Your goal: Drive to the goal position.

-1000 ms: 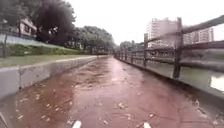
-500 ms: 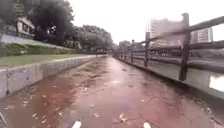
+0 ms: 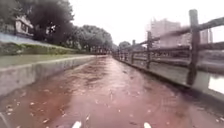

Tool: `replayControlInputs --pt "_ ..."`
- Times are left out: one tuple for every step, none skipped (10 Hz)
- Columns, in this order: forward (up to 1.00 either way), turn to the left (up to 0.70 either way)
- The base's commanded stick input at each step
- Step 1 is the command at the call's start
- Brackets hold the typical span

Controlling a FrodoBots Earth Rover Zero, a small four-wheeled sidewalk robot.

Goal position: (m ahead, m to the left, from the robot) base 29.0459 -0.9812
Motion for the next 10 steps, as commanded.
replayControlInputs --pt "0.5 0.0" --pt "0.5 0.0" --pt "0.5 0.0" --pt "0.5 0.0" --pt "0.5 0.0" --pt "0.5 0.0" --pt "0.5 0.34" --pt "0.5 0.5" --pt "0.5 0.5" --pt "0.5 0.5"
